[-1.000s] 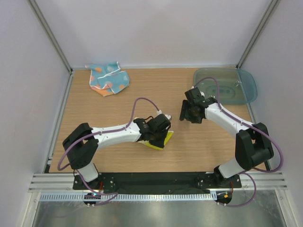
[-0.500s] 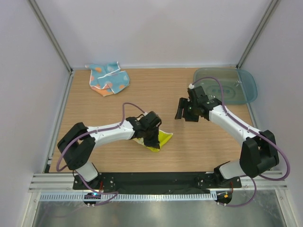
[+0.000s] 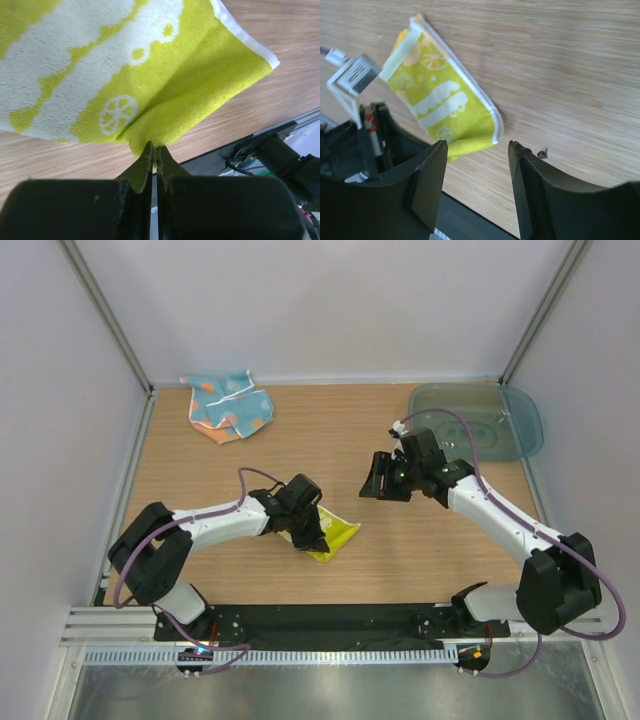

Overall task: Roll the towels
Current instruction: Roll the towel

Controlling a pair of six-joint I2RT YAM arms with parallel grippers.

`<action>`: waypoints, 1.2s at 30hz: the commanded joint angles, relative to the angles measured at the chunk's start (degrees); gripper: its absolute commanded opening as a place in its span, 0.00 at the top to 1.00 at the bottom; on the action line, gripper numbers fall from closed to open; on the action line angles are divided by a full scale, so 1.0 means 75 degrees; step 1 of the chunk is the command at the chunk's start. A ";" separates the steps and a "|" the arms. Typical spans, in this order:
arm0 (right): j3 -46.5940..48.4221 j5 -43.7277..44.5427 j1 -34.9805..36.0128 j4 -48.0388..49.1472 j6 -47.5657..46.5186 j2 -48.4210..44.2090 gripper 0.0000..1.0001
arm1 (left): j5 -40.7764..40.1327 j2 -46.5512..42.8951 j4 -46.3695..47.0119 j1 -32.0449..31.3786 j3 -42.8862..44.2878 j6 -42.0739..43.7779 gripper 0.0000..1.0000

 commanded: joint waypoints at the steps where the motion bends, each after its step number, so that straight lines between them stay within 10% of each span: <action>1: -0.0406 -0.1057 0.0095 0.1035 0.0031 -0.0472 0.42 | 0.0052 -0.0374 0.0100 0.0237 -0.0165 -0.0390 1.00; 36: -0.2165 -0.2663 0.1396 0.6167 0.0945 0.1976 0.77 | -0.0757 0.0434 -0.0451 0.0659 -0.0458 0.0138 1.00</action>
